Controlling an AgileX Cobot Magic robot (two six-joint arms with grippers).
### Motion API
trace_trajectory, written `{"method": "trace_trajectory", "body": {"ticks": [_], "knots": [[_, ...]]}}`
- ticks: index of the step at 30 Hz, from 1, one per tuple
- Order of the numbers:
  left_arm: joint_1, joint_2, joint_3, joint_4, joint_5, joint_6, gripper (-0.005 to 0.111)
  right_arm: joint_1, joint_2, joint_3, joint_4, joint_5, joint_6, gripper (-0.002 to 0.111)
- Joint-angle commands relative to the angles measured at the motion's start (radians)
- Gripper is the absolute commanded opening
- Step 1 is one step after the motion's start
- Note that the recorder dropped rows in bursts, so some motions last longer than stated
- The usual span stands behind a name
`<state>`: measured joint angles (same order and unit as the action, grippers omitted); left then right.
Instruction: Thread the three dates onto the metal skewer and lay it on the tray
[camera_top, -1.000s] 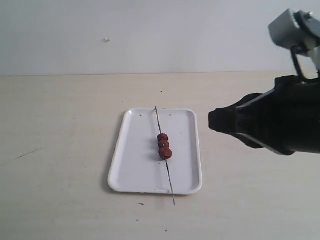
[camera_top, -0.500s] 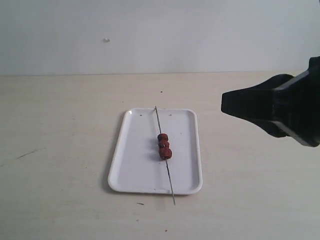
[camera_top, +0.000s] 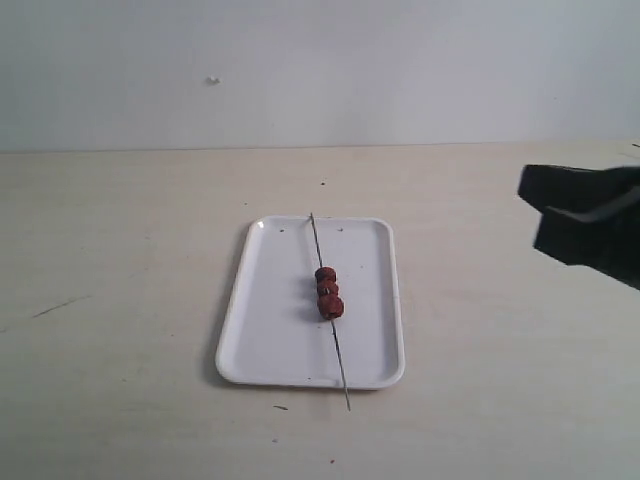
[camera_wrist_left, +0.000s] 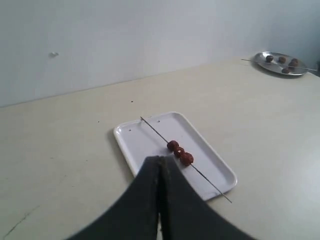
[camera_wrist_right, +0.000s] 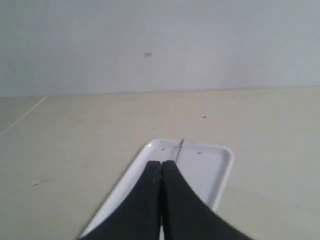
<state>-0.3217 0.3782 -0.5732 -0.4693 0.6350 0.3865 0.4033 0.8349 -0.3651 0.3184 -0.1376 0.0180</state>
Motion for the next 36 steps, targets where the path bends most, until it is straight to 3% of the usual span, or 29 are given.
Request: {"method": "trace_trajectory", "body": {"ticks": [1, 9, 13, 32, 36], "knots": [[0.002, -0.005, 0.003, -0.001, 0.011, -0.001, 0.001, -0.101, -0.12, 0.114, -0.004, -0.095, -0.01, 0.0], [0.002, -0.005, 0.003, -0.001, 0.018, 0.001, 0.001, -0.328, -0.548, 0.365, -0.008, -0.067, -0.034, 0.0], [0.002, -0.005, 0.003, 0.005, 0.02, 0.001, 0.001, -0.332, -0.667, 0.365, 0.004, 0.115, -0.034, 0.0], [0.002, -0.005, 0.003, 0.032, 0.022, 0.03, 0.001, -0.332, -0.68, 0.365, 0.002, 0.118, -0.032, 0.0], [0.002, -0.006, 0.069, 0.133, -0.151, 0.049, 0.001, -0.332, -0.68, 0.365, 0.002, 0.118, -0.032, 0.0]]}}
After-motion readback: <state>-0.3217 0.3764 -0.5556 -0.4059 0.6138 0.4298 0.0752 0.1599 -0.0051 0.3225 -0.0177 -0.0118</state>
